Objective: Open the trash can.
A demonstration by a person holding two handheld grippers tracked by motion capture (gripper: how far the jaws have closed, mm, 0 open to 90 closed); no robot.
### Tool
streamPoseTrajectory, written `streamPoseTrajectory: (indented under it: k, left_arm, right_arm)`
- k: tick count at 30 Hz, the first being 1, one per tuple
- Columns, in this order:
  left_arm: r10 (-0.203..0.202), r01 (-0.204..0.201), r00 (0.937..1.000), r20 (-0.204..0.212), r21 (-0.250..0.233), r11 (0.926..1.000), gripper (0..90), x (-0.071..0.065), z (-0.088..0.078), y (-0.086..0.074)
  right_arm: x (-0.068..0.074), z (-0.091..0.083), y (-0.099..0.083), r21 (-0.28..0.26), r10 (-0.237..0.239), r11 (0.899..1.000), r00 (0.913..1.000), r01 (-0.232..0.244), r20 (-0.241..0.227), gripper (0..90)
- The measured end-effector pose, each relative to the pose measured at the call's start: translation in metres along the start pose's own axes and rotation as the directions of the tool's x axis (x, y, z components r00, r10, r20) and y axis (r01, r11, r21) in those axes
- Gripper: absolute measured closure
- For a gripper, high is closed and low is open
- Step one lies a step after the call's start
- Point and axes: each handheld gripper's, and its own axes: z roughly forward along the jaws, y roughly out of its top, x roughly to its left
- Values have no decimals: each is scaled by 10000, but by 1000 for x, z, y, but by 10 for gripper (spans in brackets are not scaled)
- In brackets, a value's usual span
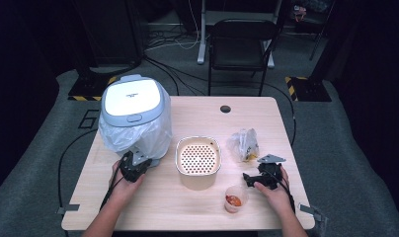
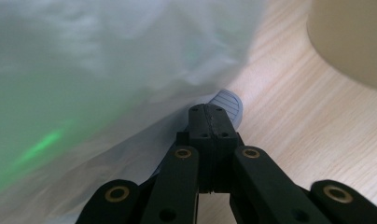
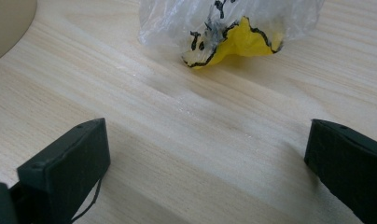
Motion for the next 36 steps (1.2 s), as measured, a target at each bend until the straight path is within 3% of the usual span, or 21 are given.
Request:
streamPoseTrajectory:
  k: [6,7,9,11,12,15,22,27,30,33,36]
  left_arm:
    - [-261,272,9987,436,-241,9993,900,8,1,-4]
    - [11,-4,9991,414,-162,9999,900,10,0,-3]
    - [-53,57,9989,466,-92,9999,900,10,0,-3]
    - [-22,25,9997,223,-127,9999,900,8,1,-2]
    - [-363,367,9991,207,-196,9991,900,4,2,-3]
    - [-89,86,9997,-224,-151,9998,900,-2,3,-3]
    - [-275,273,9996,-102,-157,9995,900,-2,3,-5]
    - [-145,139,9994,-316,-189,9997,900,-4,6,-6]
    - [-289,290,9994,-172,25,9996,900,-4,8,-7]
    - [-187,189,9997,-150,110,9998,900,-4,10,-8]
    - [-442,441,9989,-168,-40,9990,900,-4,11,-11]
  right_arm:
    - [0,0,0,11,-9,10000,10000,9,13,0]
    - [0,0,0,10,-11,10000,10000,11,13,0]
    - [0,0,0,-7,-10,10000,10000,10,7,0]
    - [0,0,0,-7,-14,10000,10000,14,6,0]
    - [0,0,0,23,27,10000,10000,-27,13,0]
    - [0,0,0,14,4,10000,10000,-4,15,0]
    - [0,0,0,3,-13,10000,10000,13,6,0]
    - [0,0,0,11,-8,10000,10000,8,15,0]
    - [0,0,0,5,-25,10000,10000,25,13,0]
    - [0,0,0,-3,-61,10000,10000,61,17,0]
    - [0,0,0,3,-10,10000,10000,10,5,0]
